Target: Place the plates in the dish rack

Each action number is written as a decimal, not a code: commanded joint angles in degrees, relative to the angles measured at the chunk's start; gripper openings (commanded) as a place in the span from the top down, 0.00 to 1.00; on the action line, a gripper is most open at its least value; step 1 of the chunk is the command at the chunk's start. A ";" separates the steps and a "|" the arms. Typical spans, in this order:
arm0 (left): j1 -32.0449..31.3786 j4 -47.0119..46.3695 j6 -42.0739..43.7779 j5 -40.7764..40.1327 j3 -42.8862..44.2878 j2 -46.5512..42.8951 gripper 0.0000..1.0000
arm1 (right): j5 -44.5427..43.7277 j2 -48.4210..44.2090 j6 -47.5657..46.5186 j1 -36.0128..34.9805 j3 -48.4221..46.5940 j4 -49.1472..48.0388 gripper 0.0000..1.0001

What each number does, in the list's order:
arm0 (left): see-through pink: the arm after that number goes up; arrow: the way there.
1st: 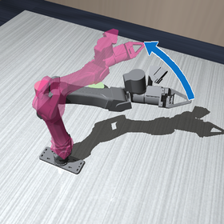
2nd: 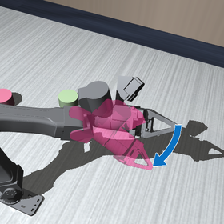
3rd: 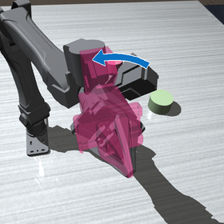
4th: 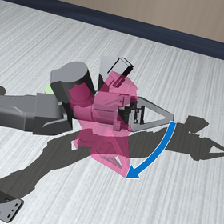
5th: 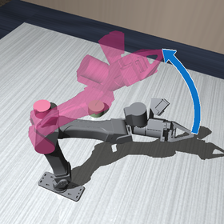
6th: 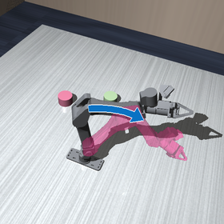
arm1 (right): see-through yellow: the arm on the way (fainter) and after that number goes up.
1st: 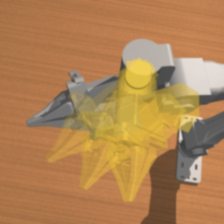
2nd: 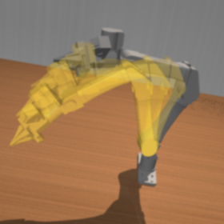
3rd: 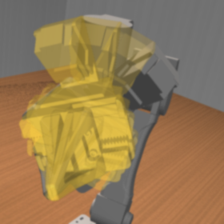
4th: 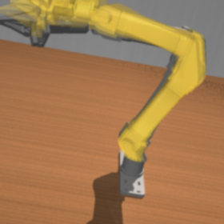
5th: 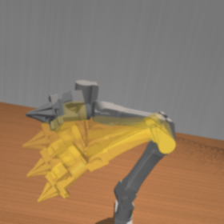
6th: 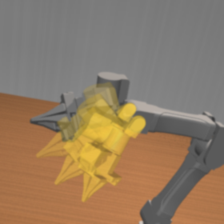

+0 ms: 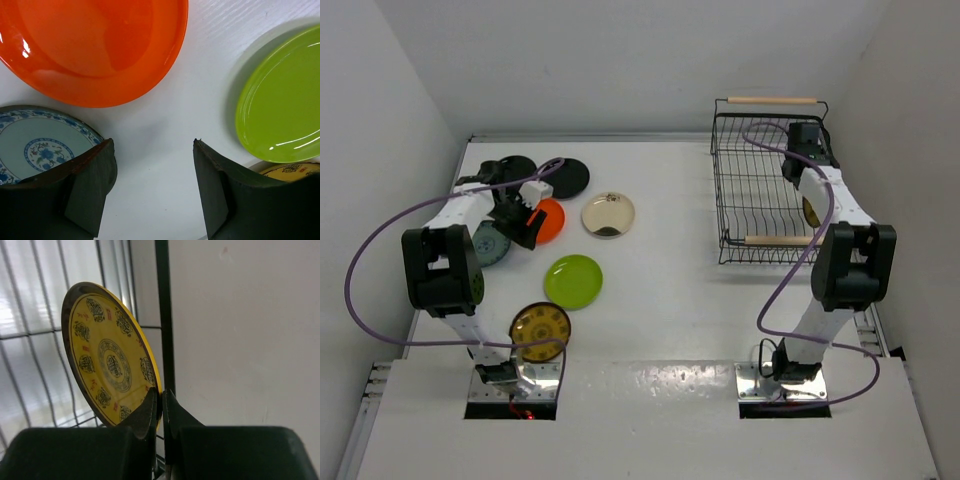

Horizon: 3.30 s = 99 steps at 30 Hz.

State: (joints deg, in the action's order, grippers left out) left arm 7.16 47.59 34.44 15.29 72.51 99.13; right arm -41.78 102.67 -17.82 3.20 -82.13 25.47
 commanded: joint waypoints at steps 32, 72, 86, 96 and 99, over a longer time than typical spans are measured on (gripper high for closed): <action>-4.43 17.97 26.56 1.15 -12.83 -4.29 0.19 | 2.76 -1.77 5.52 3.13 1.18 1.42 0.36; -3.29 7.23 23.30 4.12 -16.82 -10.01 1.00 | 8.72 -25.68 8.95 -8.73 3.73 1.33 0.18; -4.16 22.02 29.74 17.57 -2.12 -10.01 1.00 | 61.32 -25.43 21.32 -29.12 10.91 -10.37 0.19; -6.10 19.66 26.30 31.03 5.71 -10.54 1.00 | 71.14 -2.67 35.22 -44.68 5.48 -20.37 0.14; -6.10 17.02 23.23 31.64 5.71 -10.54 1.00 | 71.14 0.50 39.08 -45.74 6.19 -25.11 0.15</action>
State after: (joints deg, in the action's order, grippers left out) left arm 1.45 66.70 59.88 41.41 77.01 90.30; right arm 26.20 103.02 16.08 -41.93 -73.95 8.43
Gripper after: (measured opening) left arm 0.009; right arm 0.859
